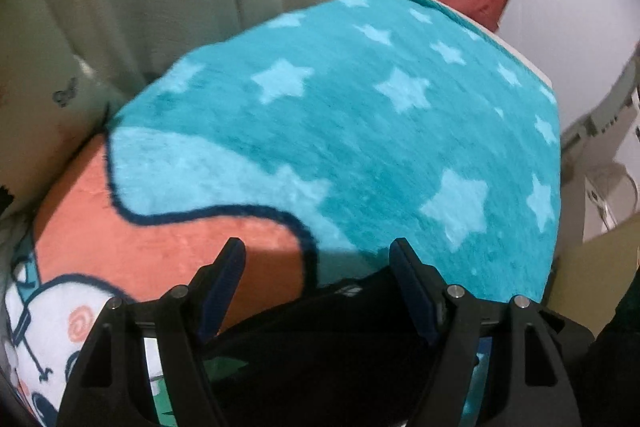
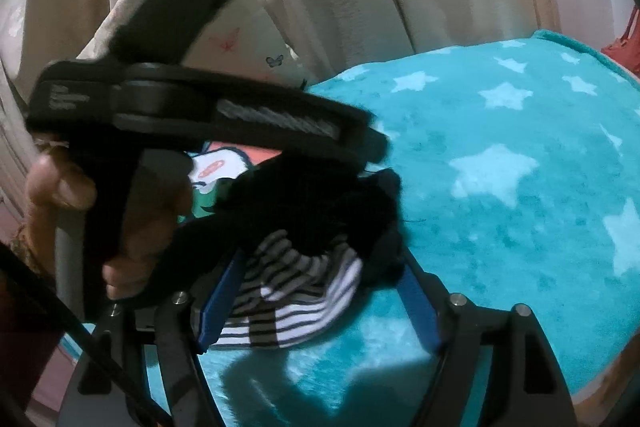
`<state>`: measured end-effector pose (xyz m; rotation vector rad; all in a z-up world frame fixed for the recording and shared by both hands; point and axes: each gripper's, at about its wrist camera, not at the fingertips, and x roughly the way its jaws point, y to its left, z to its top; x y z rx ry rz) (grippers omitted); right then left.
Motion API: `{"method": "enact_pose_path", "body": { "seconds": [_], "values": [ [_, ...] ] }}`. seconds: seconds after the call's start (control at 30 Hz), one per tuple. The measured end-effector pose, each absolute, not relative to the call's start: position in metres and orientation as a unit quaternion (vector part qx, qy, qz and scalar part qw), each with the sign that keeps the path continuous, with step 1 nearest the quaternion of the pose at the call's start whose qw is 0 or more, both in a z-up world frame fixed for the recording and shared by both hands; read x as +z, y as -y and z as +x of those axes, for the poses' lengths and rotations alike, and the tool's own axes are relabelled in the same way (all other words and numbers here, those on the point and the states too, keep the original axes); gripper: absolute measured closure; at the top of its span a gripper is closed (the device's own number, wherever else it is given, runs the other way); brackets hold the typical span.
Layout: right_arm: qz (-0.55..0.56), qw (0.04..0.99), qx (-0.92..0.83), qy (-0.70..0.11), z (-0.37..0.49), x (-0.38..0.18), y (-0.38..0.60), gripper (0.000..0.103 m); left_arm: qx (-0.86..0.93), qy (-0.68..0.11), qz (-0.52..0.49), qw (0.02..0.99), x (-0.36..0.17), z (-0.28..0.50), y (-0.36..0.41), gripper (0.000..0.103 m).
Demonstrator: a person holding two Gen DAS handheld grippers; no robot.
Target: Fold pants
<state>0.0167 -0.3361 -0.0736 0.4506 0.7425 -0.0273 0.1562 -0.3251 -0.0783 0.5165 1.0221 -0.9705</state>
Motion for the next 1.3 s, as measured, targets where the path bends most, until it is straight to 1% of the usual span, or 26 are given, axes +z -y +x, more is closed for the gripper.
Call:
{"method": "enact_pose_path", "body": {
  "seconds": [0.13,0.17,0.2,0.27,0.3,0.33,0.37,0.4,0.5,0.57,0.67,0.77,0.87,0.97,1.03,1.07,1.13,1.17,1.2,1.23,1.3],
  "values": [
    [0.246,0.901,0.007,-0.356,0.015,-0.074,0.339,0.022,-0.441,-0.474,0.257,0.717,-0.086,0.151,0.333,0.031],
    [0.247,0.901,0.007,-0.357,0.015,-0.075,0.338,0.022,-0.444,-0.479,0.256,0.713,-0.087,0.15,0.335,0.044],
    [0.244,0.901,0.001,-0.36,0.016,-0.076,0.338,0.022,-0.453,-0.49,0.245,0.703,-0.088,0.151,0.335,0.067],
    [0.241,0.901,-0.007,-0.361,0.019,-0.077,0.336,0.023,-0.449,-0.493,0.239,0.706,-0.087,0.15,0.335,0.082],
    [0.238,0.902,-0.012,-0.359,0.02,-0.077,0.335,0.033,-0.445,-0.49,0.242,0.709,-0.087,0.15,0.335,0.089],
    [0.235,0.903,-0.02,-0.359,0.022,-0.076,0.335,0.042,-0.442,-0.487,0.241,0.714,-0.085,0.149,0.332,0.089],
    [0.233,0.902,-0.025,-0.362,0.025,-0.076,0.336,0.063,-0.441,-0.484,0.238,0.717,-0.083,0.149,0.329,0.09],
    [0.238,0.9,-0.02,-0.364,0.027,-0.075,0.336,0.07,-0.44,-0.481,0.231,0.722,-0.08,0.149,0.325,0.091],
    [0.232,0.904,-0.011,-0.358,0.03,-0.066,0.331,0.078,-0.433,-0.474,0.199,0.741,-0.064,0.151,0.3,0.091],
    [0.209,0.913,0.002,-0.349,0.032,-0.054,0.319,0.079,-0.418,-0.461,0.169,0.765,-0.046,0.153,0.274,0.091],
    [0.178,0.923,0.027,-0.341,0.037,-0.039,0.299,0.079,-0.398,-0.449,0.115,0.792,-0.028,0.16,0.227,0.091],
    [0.146,0.927,0.068,-0.34,0.05,-0.028,0.267,0.079,-0.374,-0.444,0.064,0.812,-0.022,0.168,0.179,0.091],
    [0.122,0.924,0.102,-0.348,0.061,-0.032,0.233,0.079,-0.339,-0.453,0.007,0.824,-0.031,0.18,0.132,0.091],
    [0.097,0.92,0.122,-0.359,0.073,-0.041,0.205,0.079,-0.315,-0.461,-0.023,0.829,-0.043,0.183,0.101,0.091],
    [0.085,0.918,0.132,-0.364,0.076,-0.044,0.192,0.076,-0.296,-0.465,-0.039,0.834,-0.05,0.184,0.081,0.09],
    [0.079,0.917,0.137,-0.366,0.077,-0.046,0.187,0.074,-0.282,-0.465,-0.042,0.838,-0.052,0.183,0.073,0.087],
    [0.064,0.916,0.146,-0.368,0.085,-0.052,0.175,0.058,-0.259,-0.463,-0.053,0.846,-0.055,0.18,0.059,0.083],
    [0.058,0.915,0.151,-0.369,0.085,-0.054,0.171,0.046,-0.252,-0.461,-0.066,0.848,-0.056,0.178,0.048,0.077],
    [0.048,0.913,0.161,-0.372,0.085,-0.056,0.165,0.038,-0.251,-0.459,-0.078,0.849,-0.055,0.176,0.039,0.07],
    [0.042,0.911,0.167,-0.374,0.086,-0.058,0.16,0.036,-0.248,-0.456,-0.095,0.849,-0.053,0.174,0.028,0.066],
    [0.016,0.909,0.178,-0.377,0.085,-0.062,0.148,0.027,-0.234,-0.441,-0.119,0.858,-0.046,0.168,0.005,0.059]
  ]
}}
